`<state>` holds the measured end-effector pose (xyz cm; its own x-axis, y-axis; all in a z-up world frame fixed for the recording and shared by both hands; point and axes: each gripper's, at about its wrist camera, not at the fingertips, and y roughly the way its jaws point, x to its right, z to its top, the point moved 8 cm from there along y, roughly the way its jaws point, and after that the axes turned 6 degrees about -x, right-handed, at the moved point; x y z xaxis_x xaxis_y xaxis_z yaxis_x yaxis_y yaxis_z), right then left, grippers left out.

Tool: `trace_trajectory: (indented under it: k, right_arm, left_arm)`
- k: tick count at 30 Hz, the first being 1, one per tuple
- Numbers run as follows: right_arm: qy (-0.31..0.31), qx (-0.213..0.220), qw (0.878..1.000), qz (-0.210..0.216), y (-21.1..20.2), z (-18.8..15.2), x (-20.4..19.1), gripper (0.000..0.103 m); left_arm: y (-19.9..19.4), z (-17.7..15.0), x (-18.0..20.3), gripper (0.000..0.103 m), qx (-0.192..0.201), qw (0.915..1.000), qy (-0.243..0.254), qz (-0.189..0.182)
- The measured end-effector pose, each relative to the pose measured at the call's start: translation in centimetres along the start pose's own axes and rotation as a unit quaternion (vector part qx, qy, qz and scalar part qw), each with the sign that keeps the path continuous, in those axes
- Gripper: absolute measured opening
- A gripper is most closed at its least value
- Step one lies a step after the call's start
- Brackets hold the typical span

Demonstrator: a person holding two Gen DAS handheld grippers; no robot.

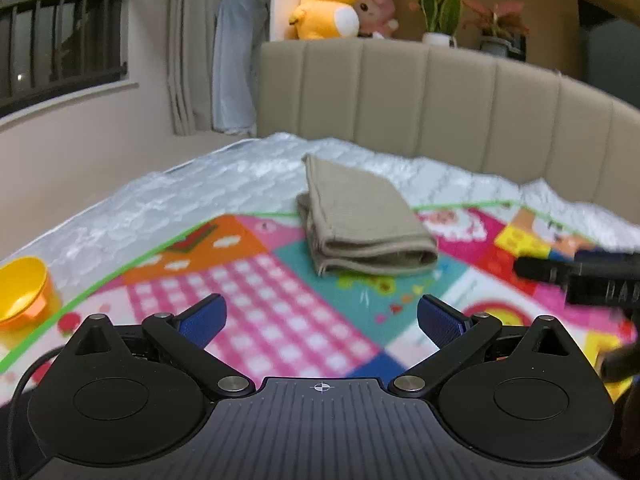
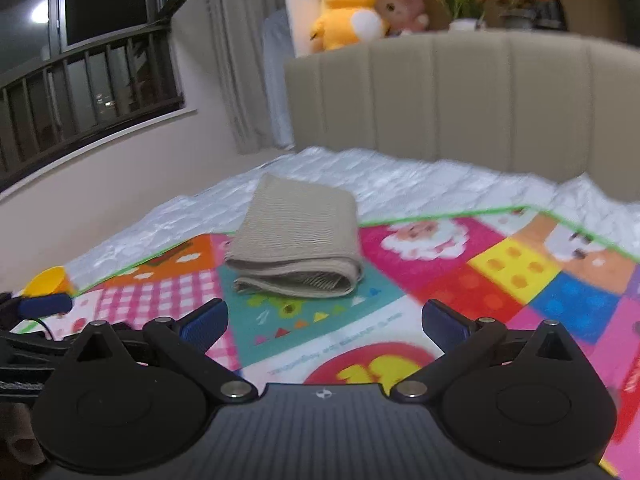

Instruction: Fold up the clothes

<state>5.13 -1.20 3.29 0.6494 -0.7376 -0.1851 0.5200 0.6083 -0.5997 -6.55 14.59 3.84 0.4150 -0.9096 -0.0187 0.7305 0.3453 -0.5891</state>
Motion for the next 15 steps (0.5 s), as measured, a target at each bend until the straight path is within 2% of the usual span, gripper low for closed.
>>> trace_trajectory:
  k: [3, 8, 15]
  right_arm:
    - [-0.018, -0.021, 1.0, -0.006, 1.0, -0.7, -0.5, 0.103]
    - [-0.059, -0.023, 0.998, -0.013, 1.1, -1.2, -1.9, 0.103]
    - [-0.052, -0.019, 0.998, -0.018, 0.6, -1.0, -1.7, 0.103]
  left_arm:
    - [0.3, 0.2, 0.3, 0.103, 0.012, 0.9998, 0.012, 0.009]
    - [1.5, -0.4, 0.2, 0.103, -0.008, 0.9997, 0.011, 0.021]
    - [1.1, -0.5, -0.1, 0.103, -0.009, 0.9997, 0.005, 0.021]
